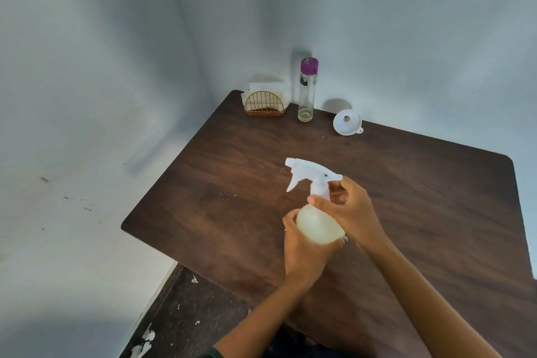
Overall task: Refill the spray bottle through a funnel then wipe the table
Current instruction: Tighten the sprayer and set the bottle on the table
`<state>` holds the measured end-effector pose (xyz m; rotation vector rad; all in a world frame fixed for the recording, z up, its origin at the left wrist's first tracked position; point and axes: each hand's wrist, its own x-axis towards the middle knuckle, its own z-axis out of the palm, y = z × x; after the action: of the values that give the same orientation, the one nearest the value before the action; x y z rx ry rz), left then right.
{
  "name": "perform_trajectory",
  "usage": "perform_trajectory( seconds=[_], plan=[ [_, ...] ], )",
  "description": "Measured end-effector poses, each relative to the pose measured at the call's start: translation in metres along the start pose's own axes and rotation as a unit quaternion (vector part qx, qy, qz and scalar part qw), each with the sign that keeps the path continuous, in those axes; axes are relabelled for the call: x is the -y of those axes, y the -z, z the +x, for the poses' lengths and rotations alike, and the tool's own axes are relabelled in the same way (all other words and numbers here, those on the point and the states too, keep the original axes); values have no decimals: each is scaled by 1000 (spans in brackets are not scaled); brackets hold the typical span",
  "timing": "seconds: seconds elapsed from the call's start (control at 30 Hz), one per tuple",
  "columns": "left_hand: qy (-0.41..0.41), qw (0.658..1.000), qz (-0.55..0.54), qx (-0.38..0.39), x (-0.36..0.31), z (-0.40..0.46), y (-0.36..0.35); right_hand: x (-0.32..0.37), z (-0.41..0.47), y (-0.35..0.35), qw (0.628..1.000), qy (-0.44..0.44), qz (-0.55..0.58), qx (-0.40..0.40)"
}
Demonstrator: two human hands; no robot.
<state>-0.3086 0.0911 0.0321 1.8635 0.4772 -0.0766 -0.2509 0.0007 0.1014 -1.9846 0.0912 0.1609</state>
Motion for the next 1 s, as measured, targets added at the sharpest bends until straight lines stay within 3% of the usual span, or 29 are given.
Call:
perform_trajectory(
  seconds=[0.17,0.4,0.63,1.0],
  plan=[
    [-41,998,34,21,0,55,11,9,34,-24,996,-2,-19,-93],
    [-76,983,65,157,-18,143,6,8,99,-25,983,-16,0,-184],
    [-79,953,87,280,-66,197,-50,-11,160,23,967,-42,7,-250],
    [-68,935,100,334,-101,248,-159,-62,258,100,949,-53,41,-309]
  ],
)
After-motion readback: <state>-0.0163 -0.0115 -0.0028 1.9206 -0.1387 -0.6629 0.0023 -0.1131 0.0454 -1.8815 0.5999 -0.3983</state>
